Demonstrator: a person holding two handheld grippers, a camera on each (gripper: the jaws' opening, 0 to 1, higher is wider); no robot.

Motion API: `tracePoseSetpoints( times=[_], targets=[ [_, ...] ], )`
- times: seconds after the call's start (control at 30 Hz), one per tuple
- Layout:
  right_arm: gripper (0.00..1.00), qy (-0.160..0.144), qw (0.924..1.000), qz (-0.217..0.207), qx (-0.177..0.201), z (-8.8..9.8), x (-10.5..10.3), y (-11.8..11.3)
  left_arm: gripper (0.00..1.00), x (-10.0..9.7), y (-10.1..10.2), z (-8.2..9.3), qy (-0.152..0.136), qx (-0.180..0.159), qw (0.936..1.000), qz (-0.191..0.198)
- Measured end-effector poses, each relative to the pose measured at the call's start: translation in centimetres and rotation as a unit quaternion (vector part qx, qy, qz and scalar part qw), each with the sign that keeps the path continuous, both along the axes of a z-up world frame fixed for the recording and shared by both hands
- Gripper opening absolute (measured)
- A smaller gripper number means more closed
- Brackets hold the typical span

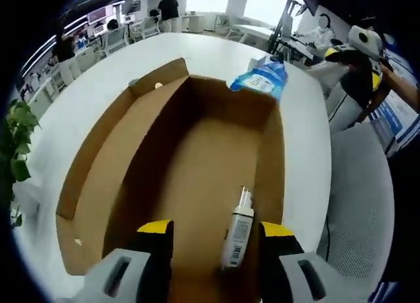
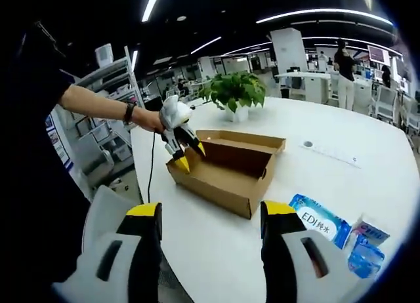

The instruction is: Operate the shoe box by opening the lid, removing the specified soft item, and placing it in the target area until the item is outside and the box remains undamaged.

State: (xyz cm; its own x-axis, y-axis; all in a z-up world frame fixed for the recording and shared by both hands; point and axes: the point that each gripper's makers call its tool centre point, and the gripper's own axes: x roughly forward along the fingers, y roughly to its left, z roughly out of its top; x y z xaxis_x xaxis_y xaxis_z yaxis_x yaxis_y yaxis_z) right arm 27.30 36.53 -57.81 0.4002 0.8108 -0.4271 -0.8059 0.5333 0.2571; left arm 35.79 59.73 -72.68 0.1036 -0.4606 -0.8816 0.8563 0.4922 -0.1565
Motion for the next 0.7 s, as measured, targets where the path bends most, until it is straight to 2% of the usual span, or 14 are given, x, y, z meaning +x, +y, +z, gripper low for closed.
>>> tracePoseSetpoints(
  times=[0.13, 0.23, 0.33, 0.47, 0.57, 0.7],
  targets=[
    [0.58, -0.002, 0.9999, -0.012, -0.002, 0.2, -0.2, -0.6, 0.52, -0.5, -0.4, -1.6, 0.02, 0.009, 0.9995, -0.022],
    [0.57, 0.0, 0.9998, -0.019, 0.0, 0.2, -0.4, -0.9, 0.51, -0.8, -0.3, -2.8, 0.042, 0.008, 0.999, -0.008],
    [0.57, 0.002, 0.9996, -0.027, 0.001, 0.1, -0.7, -1.2, 0.5, -0.7, -0.5, -3.3, 0.043, 0.008, 0.9989, -0.016],
    [0.57, 0.006, 0.9993, -0.036, -0.001, -0.2, -1.0, -1.6, 0.5, -1.1, -0.2, -4.0, 0.038, 0.029, 0.9982, -0.036],
    [0.57, 0.008, 0.9992, -0.04, -0.003, -0.4, -1.2, -1.7, 0.52, -1.1, -0.4, -3.7, 0.037, 0.026, 0.9983, -0.036],
    [0.56, 0.013, 0.9989, -0.046, -0.005, -0.8, -1.5, -1.9, 0.54, -0.5, -0.2, -3.5, 0.015, 0.031, 0.9985, -0.042]
  ],
)
